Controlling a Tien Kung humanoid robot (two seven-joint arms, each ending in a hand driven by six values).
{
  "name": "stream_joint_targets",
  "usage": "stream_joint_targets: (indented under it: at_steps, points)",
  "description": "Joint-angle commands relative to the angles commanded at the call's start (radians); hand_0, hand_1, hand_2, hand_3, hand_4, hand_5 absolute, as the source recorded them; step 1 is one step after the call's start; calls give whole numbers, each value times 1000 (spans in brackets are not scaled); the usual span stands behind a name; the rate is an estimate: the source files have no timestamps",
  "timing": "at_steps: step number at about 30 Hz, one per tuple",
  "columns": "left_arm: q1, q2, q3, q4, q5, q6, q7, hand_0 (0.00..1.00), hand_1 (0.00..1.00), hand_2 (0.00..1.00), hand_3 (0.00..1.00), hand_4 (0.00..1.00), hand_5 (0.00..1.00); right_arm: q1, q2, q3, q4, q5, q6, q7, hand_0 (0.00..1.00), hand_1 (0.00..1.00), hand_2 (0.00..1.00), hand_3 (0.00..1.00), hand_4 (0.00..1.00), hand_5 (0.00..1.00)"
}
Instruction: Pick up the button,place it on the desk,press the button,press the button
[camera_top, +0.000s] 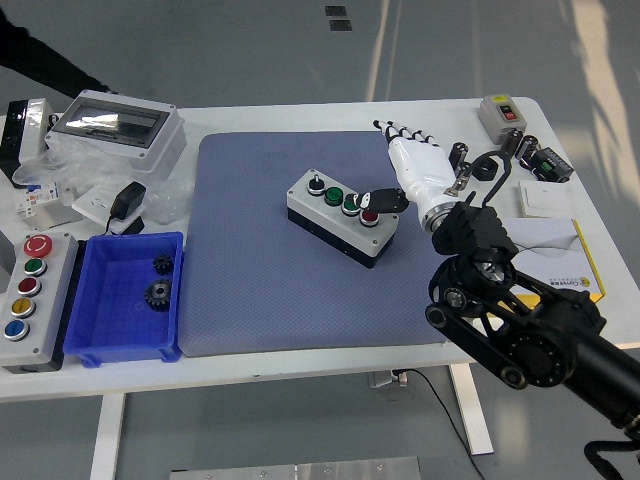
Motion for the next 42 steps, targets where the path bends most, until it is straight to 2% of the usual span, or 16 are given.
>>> stream_joint_targets:
  at_steps: [17, 29, 42]
  points:
    - [-4, 5, 8, 0, -13, 1, 1, 640, 591, 539, 609, 624, 216, 44, 40, -98, -85, 139, -40, 28, 998, 998, 998, 998, 997, 412]
    - [-8, 9, 14, 0, -19, 1, 2, 640, 591, 540, 609, 624, 215, 73, 88, -169, -222, 232, -54, 48, 998, 998, 998, 998, 998, 423]
    - [-12, 11, 14, 0, -15, -2, 2, 641, 590, 540, 609, 624, 213, 92, 117, -202, -305, 278, -94, 64, 998, 998, 998, 998, 998, 429]
